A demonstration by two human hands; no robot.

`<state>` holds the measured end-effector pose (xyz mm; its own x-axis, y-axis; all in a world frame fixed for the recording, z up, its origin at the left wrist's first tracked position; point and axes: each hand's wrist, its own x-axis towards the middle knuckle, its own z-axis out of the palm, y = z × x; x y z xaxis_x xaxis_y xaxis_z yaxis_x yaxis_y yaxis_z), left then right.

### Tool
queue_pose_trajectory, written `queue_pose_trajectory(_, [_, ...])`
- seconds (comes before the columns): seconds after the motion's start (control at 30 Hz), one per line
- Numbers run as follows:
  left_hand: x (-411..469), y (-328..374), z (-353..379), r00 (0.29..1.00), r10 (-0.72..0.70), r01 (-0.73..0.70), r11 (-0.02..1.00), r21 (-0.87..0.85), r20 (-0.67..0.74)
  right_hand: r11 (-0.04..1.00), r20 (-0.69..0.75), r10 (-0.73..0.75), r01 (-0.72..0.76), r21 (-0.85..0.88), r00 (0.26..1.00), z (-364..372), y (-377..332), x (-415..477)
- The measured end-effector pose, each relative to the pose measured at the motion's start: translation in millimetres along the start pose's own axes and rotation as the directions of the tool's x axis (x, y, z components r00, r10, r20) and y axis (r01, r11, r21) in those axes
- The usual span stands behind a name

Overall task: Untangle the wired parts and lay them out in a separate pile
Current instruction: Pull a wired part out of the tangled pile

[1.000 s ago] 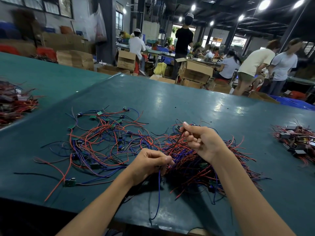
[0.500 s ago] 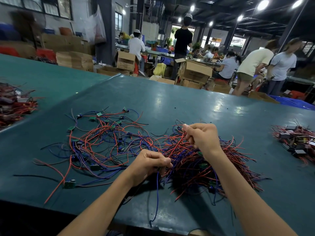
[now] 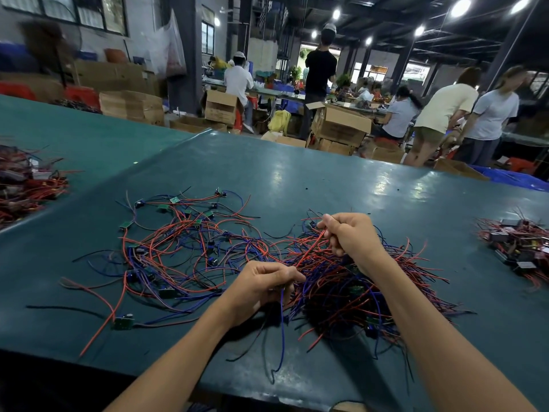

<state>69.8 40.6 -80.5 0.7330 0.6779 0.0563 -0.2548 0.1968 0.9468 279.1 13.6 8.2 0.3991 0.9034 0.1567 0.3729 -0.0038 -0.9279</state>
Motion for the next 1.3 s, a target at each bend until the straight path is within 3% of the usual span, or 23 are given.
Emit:
queue_pose_trajectory(0.2, [6, 0, 0, 0.998, -0.058, 0.061, 0.989, -0.133, 0.024, 0.942, 0.037, 0.175, -0.178, 0.286, 0.984, -5, -15, 6])
queue_pose_trajectory(0.27, [5, -1, -1, 0.998, -0.043, 0.048, 0.987, -0.156, 0.037, 0.937, 0.037, 0.193, -0.196, 0.289, 0.980, -5, -22, -4])
queue_pose_trajectory(0.43, [6, 3, -4, 1.000, 0.000, -0.001, 0.982, -0.190, -0.007, 1.000, -0.101, -0.011, 0.010, -0.015, 0.995, 10, -14, -58])
queue_pose_trajectory(0.57, [8, 4, -6, 0.998, 0.041, -0.052, 0.960, -0.276, -0.047, 0.903, 0.040, -0.176, 0.177, -0.392, 0.984, 39, 1, -96])
queue_pose_trajectory(0.67, [8, 5, -5, 0.996, 0.068, -0.083, 0.941, -0.327, -0.057, 0.888, 0.070, -0.143, 0.160, -0.431, 0.987, 59, 11, -103])
queue_pose_trajectory(0.7, [9, 5, -5, 0.995, 0.076, -0.092, 0.936, -0.340, -0.060, 0.917, 0.063, -0.096, 0.113, -0.383, 0.993, 63, 13, -103])
queue_pose_trajectory(0.77, [9, 5, -6, 0.994, 0.092, -0.109, 0.926, -0.363, -0.062, 0.996, 0.070, 0.056, -0.050, -0.080, 0.996, 71, 13, -101])
queue_pose_trajectory(0.83, [9, 6, -7, 0.993, 0.095, -0.112, 0.925, -0.363, -0.064, 0.931, 0.174, 0.182, -0.227, 0.285, 0.968, 77, 12, -101])
queue_pose_trajectory(1.0, [6, 8, -11, 0.997, 0.059, -0.070, 0.942, -0.327, -0.041, 0.748, 0.357, 0.215, -0.388, 0.538, 0.909, 83, 13, -100])
queue_pose_trajectory(1.07, [5, 8, -11, 0.996, 0.076, -0.088, 0.924, -0.373, -0.046, 0.714, 0.386, 0.213, -0.412, 0.565, 0.898, 83, 13, -101])
queue_pose_trajectory(1.3, [7, 8, -18, 0.985, 0.068, -0.144, 0.837, -0.529, -0.160, 0.941, 0.270, 0.092, -0.173, 0.292, 0.959, 85, 17, -116])
